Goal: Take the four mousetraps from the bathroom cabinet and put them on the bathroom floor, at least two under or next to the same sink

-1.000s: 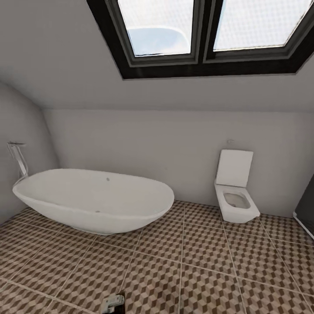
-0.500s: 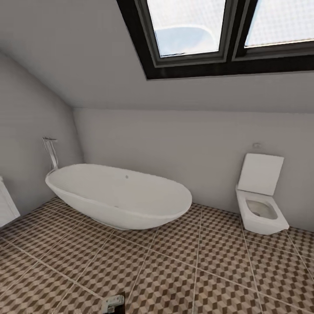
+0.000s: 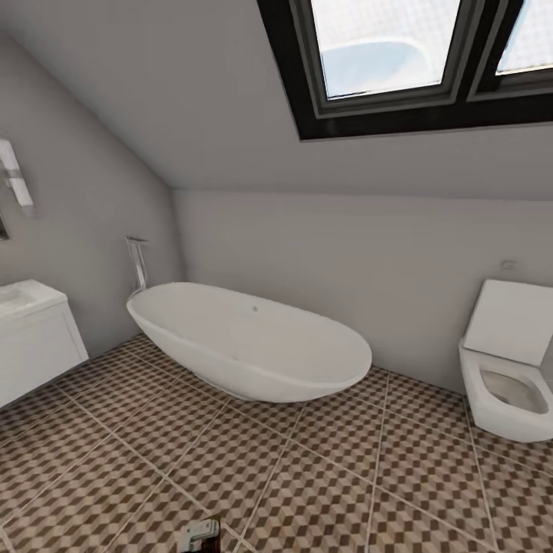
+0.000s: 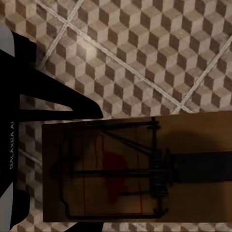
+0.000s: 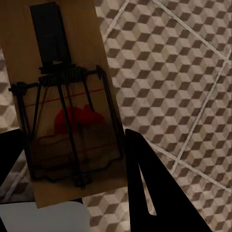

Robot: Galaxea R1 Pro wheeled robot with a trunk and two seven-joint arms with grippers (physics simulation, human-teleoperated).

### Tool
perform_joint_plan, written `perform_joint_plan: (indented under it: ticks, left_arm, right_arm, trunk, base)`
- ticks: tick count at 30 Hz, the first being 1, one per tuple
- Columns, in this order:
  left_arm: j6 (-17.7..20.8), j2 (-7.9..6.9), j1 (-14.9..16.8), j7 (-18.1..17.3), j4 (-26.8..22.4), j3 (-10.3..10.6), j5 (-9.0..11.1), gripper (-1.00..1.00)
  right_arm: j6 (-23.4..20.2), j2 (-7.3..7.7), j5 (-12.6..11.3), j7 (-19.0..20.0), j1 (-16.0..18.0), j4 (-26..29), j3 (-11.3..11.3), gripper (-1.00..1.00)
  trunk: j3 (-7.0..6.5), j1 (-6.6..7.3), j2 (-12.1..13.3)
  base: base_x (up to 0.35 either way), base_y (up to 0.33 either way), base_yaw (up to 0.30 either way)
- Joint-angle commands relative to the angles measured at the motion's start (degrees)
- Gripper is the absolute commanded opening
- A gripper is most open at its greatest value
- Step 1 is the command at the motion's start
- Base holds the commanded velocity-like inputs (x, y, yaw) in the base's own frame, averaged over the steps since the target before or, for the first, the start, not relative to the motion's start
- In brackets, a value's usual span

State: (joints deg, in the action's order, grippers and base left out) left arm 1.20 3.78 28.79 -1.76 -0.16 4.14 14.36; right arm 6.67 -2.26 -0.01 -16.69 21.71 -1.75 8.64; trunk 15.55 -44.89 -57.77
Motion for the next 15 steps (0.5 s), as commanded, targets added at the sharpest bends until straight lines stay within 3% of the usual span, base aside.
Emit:
perform_joint_plan:
  ticks: [1, 15]
  left_arm:
    - [0.1, 0.00, 0.0, 0.0, 0.0, 0.4, 0.5, -1.00]
    - [0.1, 0.00, 0.0, 0.0, 0.0, 0.4, 0.5, -1.00]
  right_arm:
    - [0.3, -0.02, -0.1, -0.4, 0.1, -0.2, 0.3, -1.00]
    - [0.3, -0.02, -0.1, -0.4, 0.1, -0.2, 0.3, -1.00]
  trunk:
    - [0.07, 0.00, 0.0]
    - [0.07, 0.00, 0.0]
  base:
    - [0.000, 0.000, 0.297]
    - [0.000, 0.000, 0.297]
